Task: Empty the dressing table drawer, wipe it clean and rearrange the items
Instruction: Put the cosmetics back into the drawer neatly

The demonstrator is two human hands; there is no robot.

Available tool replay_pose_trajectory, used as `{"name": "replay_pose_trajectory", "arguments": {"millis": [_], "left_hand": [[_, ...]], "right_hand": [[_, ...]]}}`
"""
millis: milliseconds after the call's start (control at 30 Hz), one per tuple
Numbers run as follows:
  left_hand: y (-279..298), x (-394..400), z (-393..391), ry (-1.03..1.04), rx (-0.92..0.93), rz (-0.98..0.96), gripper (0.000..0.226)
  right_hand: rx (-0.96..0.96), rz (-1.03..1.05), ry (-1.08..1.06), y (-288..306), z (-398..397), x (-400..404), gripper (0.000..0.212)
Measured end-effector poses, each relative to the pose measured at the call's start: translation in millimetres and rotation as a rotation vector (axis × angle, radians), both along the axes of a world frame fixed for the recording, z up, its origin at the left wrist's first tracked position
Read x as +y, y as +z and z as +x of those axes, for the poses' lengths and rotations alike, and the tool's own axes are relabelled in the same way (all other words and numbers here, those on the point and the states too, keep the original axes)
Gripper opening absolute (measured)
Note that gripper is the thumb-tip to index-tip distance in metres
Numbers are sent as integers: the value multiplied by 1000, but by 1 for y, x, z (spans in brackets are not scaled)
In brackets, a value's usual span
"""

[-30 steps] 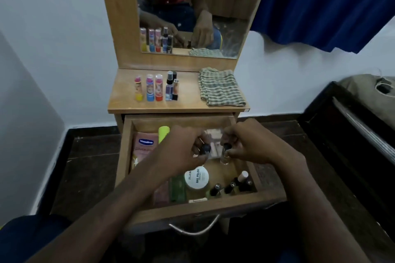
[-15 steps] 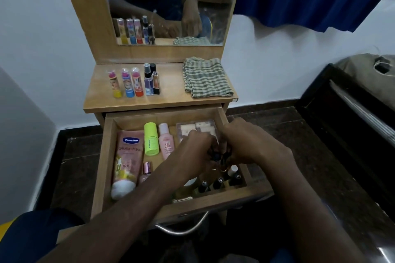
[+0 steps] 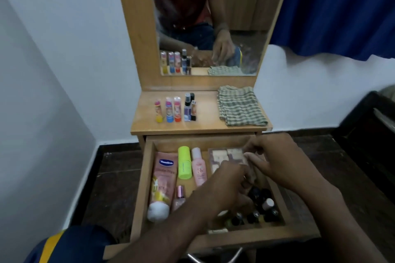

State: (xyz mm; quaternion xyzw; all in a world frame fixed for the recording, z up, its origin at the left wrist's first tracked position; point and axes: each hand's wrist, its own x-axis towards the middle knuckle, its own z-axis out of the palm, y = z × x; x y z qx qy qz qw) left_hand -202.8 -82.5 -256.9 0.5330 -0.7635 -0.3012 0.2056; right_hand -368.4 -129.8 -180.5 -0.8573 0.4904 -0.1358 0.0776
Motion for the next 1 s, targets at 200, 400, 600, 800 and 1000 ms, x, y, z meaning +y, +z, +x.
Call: {"name": "replay_pose_trajectory", "arguments": {"millis": [200, 400, 600, 800, 1000], "left_hand": [[31, -8, 48, 171, 29, -251, 13], [71, -10, 99, 562, -180, -811, 9], [79, -28, 130, 773, -319, -818, 45], [85, -38, 130, 720, -465, -725, 45], [85, -40, 131, 743, -416, -682, 25]], "right_hand": [[-323, -134, 80, 13, 42, -14, 19], [-308, -143, 279, 39, 106, -79, 42], [-88, -20, 425, 52, 128, -115, 45], [-128, -58, 409, 49, 126, -121, 23], [-334, -78, 250, 43, 110, -111, 14]]}}
